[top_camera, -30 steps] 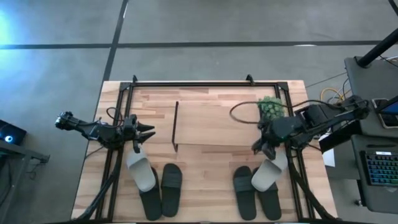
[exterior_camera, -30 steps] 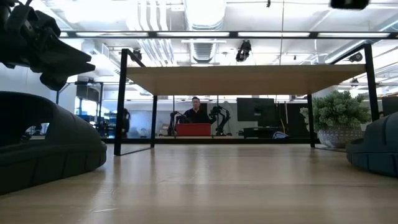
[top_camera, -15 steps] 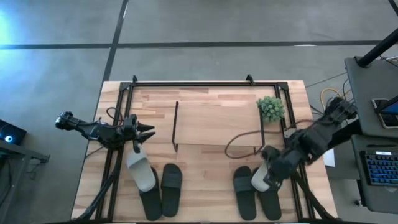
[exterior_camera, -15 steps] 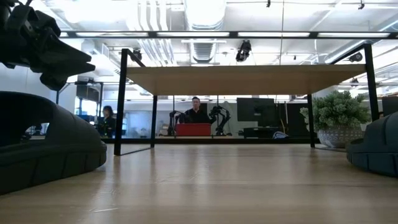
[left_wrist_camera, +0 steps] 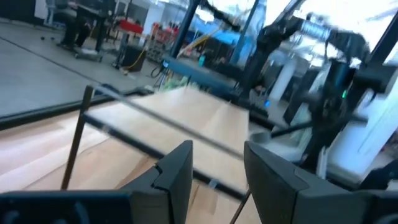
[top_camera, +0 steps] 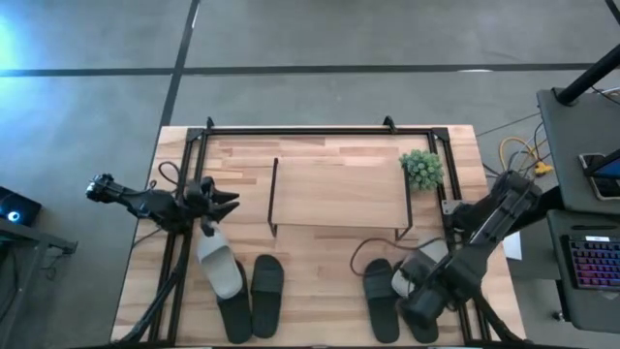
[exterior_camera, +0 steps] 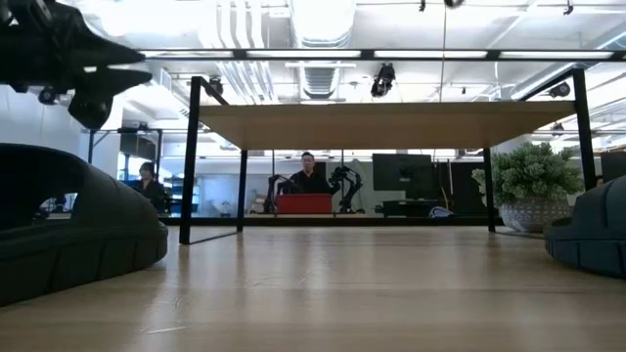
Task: Pick and place slides into the shelf
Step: Put the right gray slide on the shelf
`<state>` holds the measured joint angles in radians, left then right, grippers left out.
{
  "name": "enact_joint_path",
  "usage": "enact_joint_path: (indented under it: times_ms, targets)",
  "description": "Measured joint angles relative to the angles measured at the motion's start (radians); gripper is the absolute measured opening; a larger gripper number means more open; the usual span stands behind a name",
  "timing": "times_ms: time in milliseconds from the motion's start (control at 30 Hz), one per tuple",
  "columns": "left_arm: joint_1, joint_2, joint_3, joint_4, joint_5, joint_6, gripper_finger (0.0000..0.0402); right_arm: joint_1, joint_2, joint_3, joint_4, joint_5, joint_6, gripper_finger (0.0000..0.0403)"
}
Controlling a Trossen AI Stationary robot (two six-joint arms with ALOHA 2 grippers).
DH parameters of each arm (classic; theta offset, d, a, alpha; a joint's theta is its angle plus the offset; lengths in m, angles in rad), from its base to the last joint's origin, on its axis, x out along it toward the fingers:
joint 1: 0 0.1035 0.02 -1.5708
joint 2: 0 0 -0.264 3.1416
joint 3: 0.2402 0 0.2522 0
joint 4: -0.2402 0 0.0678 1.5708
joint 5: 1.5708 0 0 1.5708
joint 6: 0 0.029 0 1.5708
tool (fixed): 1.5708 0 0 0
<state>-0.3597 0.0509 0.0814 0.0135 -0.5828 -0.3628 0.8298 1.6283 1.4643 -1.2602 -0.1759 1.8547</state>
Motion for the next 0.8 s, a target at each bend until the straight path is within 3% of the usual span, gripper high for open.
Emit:
enact_joint_path:
  times_ms: [133, 333, 467, 800]
  targets:
    - [0.000, 0.000, -0.005, 0.040, 0.000, 0.001, 0.0128, 0.010, 0.060, 0.005, 0.042, -0.058, -0.041, 0.0068]
    - [0.000, 0.000, -0.011, 0.038, 0.000, 0.002, 0.0128, 0.017, 0.111, 0.050, -0.182, -0.048, 0.061, 0.0076]
    - [0.000, 0.000, -0.011, 0.039, 0.000, 0.002, 0.0128, 0.030, 0.115, 0.063, -0.319, -0.024, 0.149, 0.0111]
    - [0.000, -0.001, -0.011, 0.066, 0.000, 0.003, 0.0128, 0.042, 0.123, -0.063, -0.311, 0.118, 0.201, 0.0206]
